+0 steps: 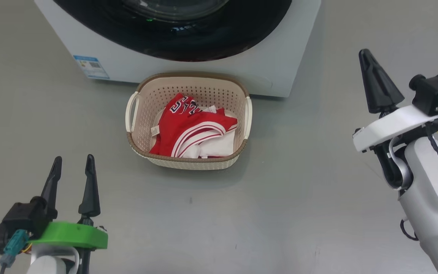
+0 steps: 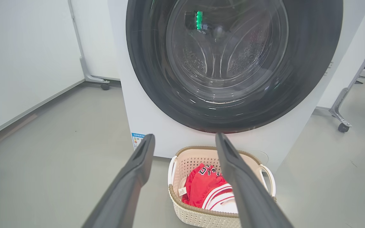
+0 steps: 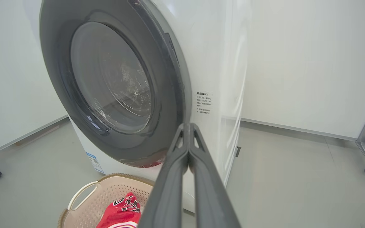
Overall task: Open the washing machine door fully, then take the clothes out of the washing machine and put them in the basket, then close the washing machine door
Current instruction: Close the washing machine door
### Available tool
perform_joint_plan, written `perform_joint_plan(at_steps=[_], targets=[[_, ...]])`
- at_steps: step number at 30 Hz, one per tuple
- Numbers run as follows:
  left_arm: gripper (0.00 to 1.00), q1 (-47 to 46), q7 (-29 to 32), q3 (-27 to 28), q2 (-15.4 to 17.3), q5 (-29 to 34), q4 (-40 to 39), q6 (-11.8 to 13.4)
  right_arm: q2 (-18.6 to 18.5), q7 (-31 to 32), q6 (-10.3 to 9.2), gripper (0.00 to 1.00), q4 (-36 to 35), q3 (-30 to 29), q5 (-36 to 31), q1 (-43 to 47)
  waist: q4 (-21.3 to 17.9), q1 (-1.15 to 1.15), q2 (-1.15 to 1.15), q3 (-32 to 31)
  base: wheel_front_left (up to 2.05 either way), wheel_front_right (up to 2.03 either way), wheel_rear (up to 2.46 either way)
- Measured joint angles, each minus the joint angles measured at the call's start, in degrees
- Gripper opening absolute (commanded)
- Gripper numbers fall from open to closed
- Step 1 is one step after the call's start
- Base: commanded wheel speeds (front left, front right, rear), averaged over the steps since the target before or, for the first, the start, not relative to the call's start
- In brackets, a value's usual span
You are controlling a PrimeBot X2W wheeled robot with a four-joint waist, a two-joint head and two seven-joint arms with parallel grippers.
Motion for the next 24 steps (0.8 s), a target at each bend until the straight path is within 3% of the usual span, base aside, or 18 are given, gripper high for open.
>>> perform_joint_plan(at_steps=[15, 16, 17, 18, 24], targets=[[1.0, 4.71, 0.0, 1.52, 0.02, 0.87, -1.05, 0.0, 2.54, 0.0, -2.5, 0.0, -6.65, -4.81, -0.7, 14.58, -7.57, 0.0, 0.0, -8.35, 0.0, 0.0, 0.0], [1.0, 4.94, 0.0, 1.52, 0.02, 0.98, -1.26, 0.0, 2.56, 0.0, -2.93, 0.06, -7.22, -5.12, -0.82, 15.28, -7.94, 0.0, 0.0, -8.69, 0.0, 0.0, 0.0], [1.0, 5.24, 0.0, 1.52, 0.02, 0.99, -1.44, 0.0, 2.69, 0.0, -3.28, 0.71, -7.73, -5.66, -1.13, 16.0, -8.29, 0.0, 0.0, -9.01, 0.0, 0.0, 0.0], [1.0, 5.43, 0.0, 1.53, 0.02, 0.99, -1.51, 0.0, 2.88, 0.0, -3.45, 1.0, -8.16, -6.25, -1.24, 16.79, -8.59, 0.0, 0.0, -9.31, 0.0, 0.0, 0.0], [1.0, 6.05, 0.0, 1.56, 0.02, 1.22, -2.36, -0.01, 3.41, 0.0, -4.43, 1.0, -9.76, -8.21, -3.08, 21.72, -10.11, 0.0, 0.0, -10.24, 0.0, 0.0, 0.0]])
